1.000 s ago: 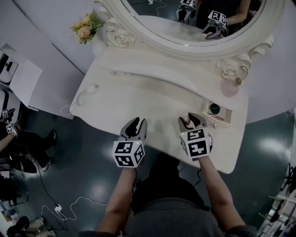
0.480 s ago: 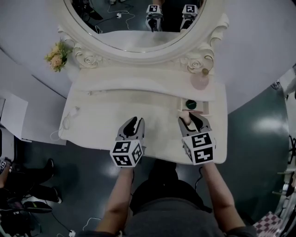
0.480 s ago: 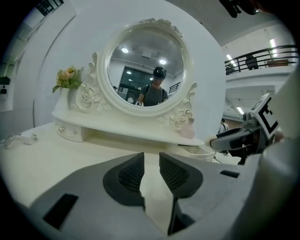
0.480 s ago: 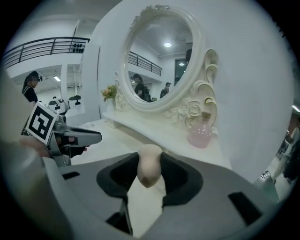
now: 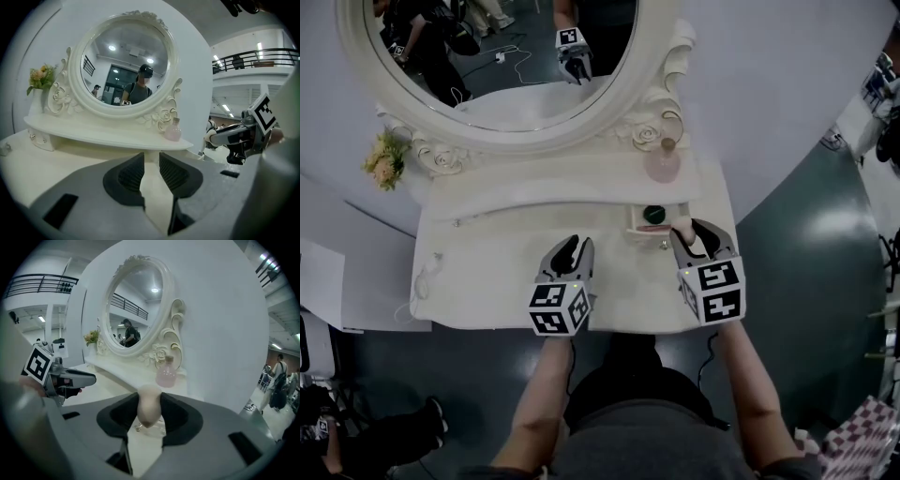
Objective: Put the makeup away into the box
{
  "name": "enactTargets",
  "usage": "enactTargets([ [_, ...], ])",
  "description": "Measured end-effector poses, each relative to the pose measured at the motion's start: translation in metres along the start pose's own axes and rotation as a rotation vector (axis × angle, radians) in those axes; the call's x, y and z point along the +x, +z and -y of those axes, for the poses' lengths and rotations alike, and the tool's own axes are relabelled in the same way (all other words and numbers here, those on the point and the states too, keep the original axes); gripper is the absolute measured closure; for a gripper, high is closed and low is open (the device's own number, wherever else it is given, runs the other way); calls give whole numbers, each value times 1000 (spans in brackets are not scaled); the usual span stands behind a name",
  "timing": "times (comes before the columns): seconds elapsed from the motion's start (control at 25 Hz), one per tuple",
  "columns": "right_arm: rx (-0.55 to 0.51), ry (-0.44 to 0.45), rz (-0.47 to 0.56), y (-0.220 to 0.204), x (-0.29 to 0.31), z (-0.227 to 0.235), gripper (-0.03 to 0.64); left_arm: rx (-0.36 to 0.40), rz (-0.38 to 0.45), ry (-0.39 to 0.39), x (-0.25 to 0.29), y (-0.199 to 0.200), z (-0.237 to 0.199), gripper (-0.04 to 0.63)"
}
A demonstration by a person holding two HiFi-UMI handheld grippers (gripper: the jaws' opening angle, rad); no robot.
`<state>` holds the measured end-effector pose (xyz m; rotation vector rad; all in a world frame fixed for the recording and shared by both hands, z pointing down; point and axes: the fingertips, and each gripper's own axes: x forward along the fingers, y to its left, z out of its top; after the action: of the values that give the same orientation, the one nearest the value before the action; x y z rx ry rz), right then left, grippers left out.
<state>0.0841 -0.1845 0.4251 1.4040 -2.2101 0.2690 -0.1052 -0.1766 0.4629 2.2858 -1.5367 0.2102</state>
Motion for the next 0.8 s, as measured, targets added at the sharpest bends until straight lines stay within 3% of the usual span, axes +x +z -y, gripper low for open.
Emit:
enactTargets([
  [0.8,-58,21,-74,-4,55,22,460,6,-38,-56,53,6,2,502],
])
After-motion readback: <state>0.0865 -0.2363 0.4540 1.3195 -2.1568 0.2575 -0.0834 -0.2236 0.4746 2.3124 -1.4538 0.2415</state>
